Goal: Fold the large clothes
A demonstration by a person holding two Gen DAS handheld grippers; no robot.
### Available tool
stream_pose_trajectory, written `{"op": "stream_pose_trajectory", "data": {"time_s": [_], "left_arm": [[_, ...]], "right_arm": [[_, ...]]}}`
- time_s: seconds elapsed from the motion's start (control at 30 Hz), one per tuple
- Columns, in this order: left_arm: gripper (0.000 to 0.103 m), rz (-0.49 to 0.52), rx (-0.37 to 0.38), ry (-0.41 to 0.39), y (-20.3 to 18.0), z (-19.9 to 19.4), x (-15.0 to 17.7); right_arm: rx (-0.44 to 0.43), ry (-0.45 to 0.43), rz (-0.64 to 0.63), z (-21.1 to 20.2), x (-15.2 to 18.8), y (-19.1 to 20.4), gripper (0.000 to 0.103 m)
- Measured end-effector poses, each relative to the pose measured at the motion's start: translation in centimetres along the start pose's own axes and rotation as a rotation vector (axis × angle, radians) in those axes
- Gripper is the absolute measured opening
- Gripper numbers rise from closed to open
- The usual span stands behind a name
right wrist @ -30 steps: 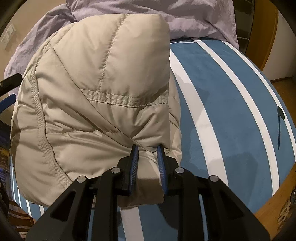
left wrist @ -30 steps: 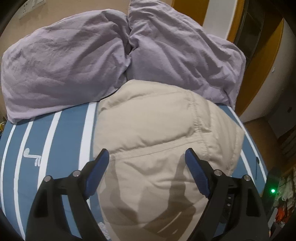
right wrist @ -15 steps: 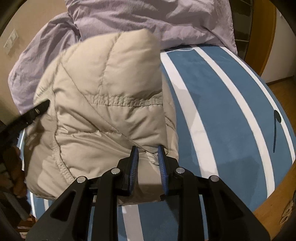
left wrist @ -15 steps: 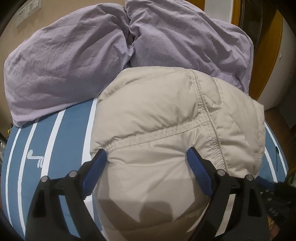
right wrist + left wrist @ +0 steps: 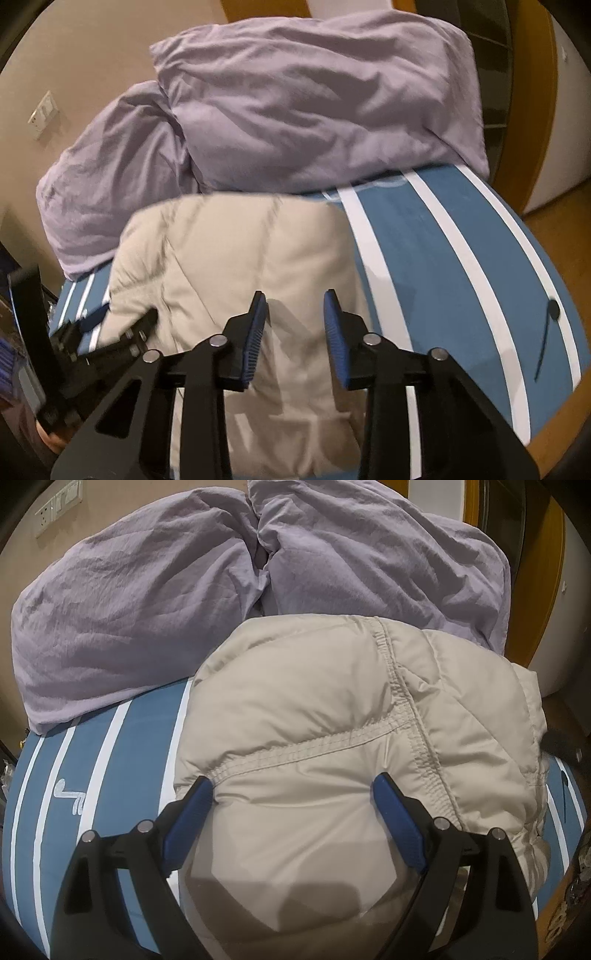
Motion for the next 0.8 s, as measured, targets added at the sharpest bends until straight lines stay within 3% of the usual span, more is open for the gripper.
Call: {"op": "stream_pose_trajectory", "data": {"time_s": [0.27,0.8], "left_arm": [[0.088,-0.017,0.005,0.002,0.2,0.2,0.0],[0.088,-0.060,0.047,0.015,0.4,-1.2,-1.5]], "right_arm": [[0.007,-0.006,-0.033,3.1,-1.6,0.9,0.033],[0.058,0.052,-0.081,7.7,1.7,0.0,0.031]]}}
Point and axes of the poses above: each gripper's, at about its wrist camera, not at the fingertips, and z roughly the way its jaws point, y to its left, x to its underside, the point moved 5 cm from there along z, roughly the way its jaws point, and after that the axes turned 7 degrees about -y, right-handed, at the moved point
